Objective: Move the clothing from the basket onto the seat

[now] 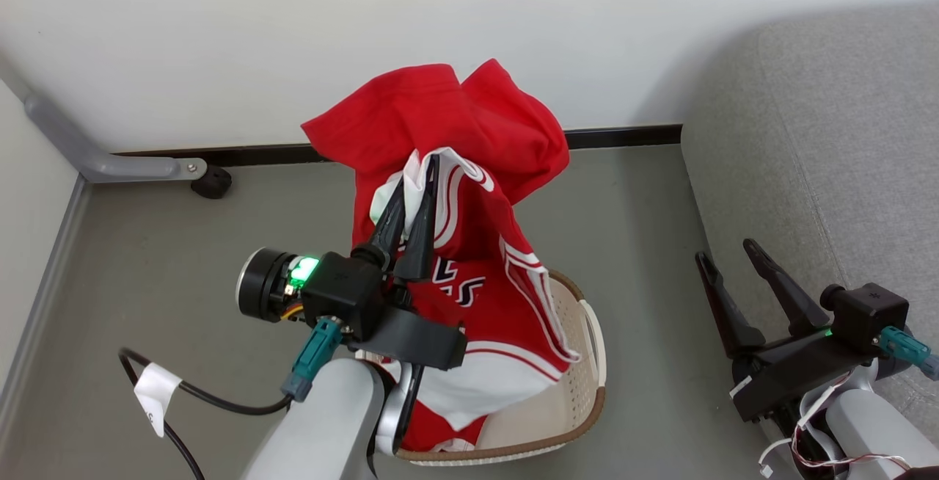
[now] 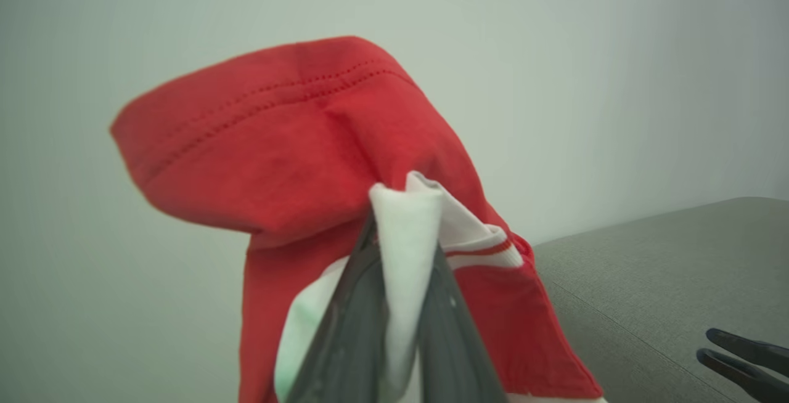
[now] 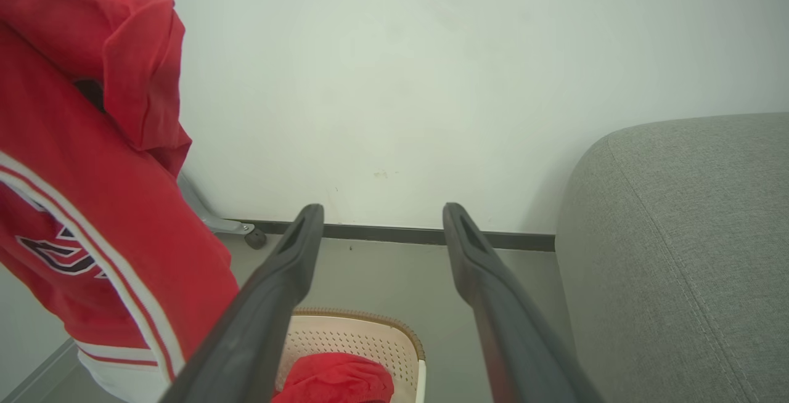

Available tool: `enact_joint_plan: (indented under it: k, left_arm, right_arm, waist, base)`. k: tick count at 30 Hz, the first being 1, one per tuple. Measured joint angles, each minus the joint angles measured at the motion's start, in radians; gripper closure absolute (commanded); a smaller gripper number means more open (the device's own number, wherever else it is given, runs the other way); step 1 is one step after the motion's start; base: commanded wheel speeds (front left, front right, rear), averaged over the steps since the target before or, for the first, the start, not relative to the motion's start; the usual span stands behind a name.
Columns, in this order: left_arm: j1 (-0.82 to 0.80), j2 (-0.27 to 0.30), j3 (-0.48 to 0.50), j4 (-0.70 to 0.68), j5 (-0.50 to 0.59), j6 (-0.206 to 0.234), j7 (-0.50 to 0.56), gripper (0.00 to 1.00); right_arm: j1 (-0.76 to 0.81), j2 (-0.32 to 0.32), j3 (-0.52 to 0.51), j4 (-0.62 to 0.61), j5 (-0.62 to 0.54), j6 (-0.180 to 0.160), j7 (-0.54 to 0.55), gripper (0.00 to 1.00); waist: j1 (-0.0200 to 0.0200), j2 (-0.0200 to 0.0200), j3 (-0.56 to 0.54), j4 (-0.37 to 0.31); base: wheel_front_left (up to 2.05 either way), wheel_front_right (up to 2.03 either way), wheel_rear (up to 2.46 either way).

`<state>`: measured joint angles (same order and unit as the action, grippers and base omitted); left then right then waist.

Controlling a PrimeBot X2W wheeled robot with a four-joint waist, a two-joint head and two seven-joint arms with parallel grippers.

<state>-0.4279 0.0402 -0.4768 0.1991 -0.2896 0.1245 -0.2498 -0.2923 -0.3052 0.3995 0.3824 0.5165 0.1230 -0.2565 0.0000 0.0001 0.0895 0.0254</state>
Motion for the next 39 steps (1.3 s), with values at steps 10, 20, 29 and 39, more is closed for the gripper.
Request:
enact_joint_plan:
  k: [10, 20, 29, 39]
  left_arm:
    - [-0.001, 0.0, 0.002, -0.027, 0.019, 0.0, 0.0, 1.0]
    - [-0.021, 0.0, -0.014, -0.031, 0.031, 0.0, 0.0, 1.0]
    - [-0.041, 0.002, -0.061, -0.053, 0.034, 0.0, 0.0, 1.0]
    - [-0.06, 0.003, -0.103, -0.065, 0.027, 0.0, 0.0, 1.0]
  right_arm:
    - [-0.002, 0.002, 0.017, -0.023, -0.025, 0.0, 0.0, 0.0]
    - [-0.057, -0.022, 0.2, -0.149, -0.025, 0.0, 0.0, 0.0]
    - [-0.135, -0.063, 0.365, -0.187, -0.038, 0.0, 0.0, 0.0]
    - [-0.217, -0.058, 0.432, -0.14, -0.068, 0.001, 0.0, 0.0]
  waist:
    - [0.0, 0.0, 0.009, -0.002]
    - [0.0, 0.0, 0.017, 0.001]
    - [0.0, 0.0, 0.023, 0.012]
    - [0.0001, 0.0, 0.037, 0.045]
  base:
    - [0.0, 0.0, 0.0]
    - [0.0, 0.0, 0.0]
    - [0.0, 0.0, 0.0]
    - [0.0, 0.0, 0.0]
